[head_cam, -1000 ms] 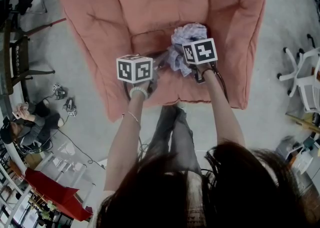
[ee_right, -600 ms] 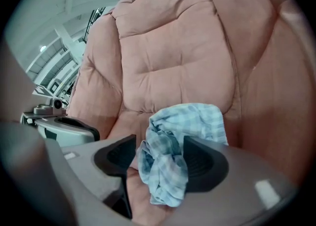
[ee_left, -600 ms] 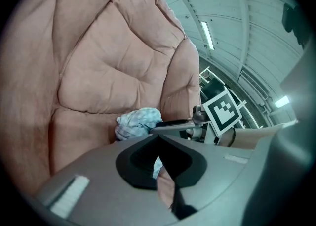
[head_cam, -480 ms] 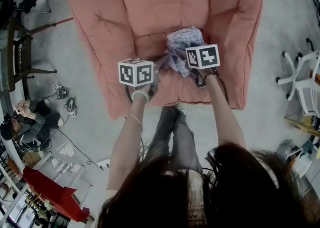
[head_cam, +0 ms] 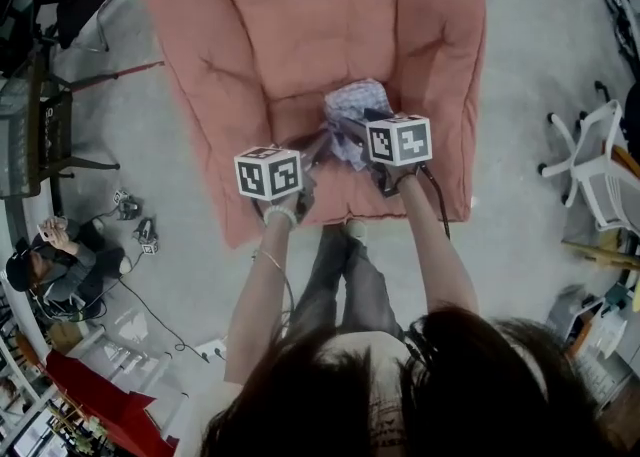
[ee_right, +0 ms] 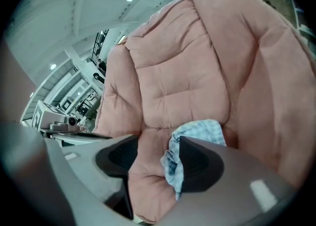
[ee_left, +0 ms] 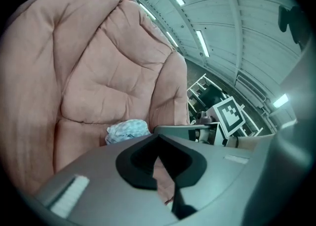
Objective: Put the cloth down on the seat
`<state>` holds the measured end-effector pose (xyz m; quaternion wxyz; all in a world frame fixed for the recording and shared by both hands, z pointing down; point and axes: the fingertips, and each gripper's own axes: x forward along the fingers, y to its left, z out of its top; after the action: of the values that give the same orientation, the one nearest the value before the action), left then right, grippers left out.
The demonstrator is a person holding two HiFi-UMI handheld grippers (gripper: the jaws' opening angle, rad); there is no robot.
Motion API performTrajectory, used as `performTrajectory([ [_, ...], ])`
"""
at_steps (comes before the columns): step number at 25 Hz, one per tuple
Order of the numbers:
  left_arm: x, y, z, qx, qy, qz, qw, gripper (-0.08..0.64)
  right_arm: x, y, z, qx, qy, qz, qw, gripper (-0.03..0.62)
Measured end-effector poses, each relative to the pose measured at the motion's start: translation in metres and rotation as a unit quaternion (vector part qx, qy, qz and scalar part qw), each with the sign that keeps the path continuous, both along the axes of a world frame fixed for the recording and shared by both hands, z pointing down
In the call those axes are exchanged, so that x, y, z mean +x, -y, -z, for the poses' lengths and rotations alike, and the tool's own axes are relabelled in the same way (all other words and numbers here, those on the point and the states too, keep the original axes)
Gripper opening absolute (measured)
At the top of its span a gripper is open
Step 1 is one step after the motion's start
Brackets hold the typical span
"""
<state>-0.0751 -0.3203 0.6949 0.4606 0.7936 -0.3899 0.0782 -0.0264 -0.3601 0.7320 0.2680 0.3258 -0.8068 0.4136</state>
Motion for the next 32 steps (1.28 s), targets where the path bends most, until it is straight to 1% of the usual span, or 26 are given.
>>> performTrajectory([
  [6, 0.005, -0.011, 0.044, 0.024, -0.002, -0.004, 0.9997, -0.002, -0.002, -0.008, 0.051, 0.022, 0.032, -0.017, 0.999, 0.225],
  [10, 0.009, -0.023, 0.068, 0.039, -0.003, -0.006, 0.9992, -0.002, -0.009, -0.021, 0.079, 0.034, 0.063, -0.021, 0.997, 0.213],
  [14, 0.018, -0.037, 0.087, 0.052, 0.001, -0.015, 0.9985, -0.002, -0.005, -0.033, 0.105, 0.050, 0.067, -0.025, 0.996, 0.193],
  [17, 0.015, -0.044, 0.104, 0.066, -0.006, -0.004, 0.9978, -0.002, -0.007, -0.042, 0.122, 0.060, 0.076, -0.025, 0.995, 0.187],
  [19, 0.013, -0.046, 0.119, 0.080, -0.013, 0.008, 0.9967, -0.002, -0.005, -0.047, 0.134, 0.063, 0.088, -0.032, 0.994, 0.184],
  [21, 0.012, -0.050, 0.132, 0.093, -0.014, 0.011, 0.9955, -0.002, -0.001, -0.051, 0.146, 0.069, 0.098, -0.038, 0.992, 0.176],
  [29, 0.006, -0.056, 0.184, 0.148, -0.006, -0.003, 0.9890, -0.002, -0.002, -0.062, 0.194, 0.106, 0.114, -0.036, 0.987, 0.127],
  [32, 0.006, -0.058, 0.198, 0.162, -0.004, -0.008, 0.9868, -0.002, -0.003, -0.066, 0.210, 0.119, 0.120, -0.033, 0.985, 0.111],
])
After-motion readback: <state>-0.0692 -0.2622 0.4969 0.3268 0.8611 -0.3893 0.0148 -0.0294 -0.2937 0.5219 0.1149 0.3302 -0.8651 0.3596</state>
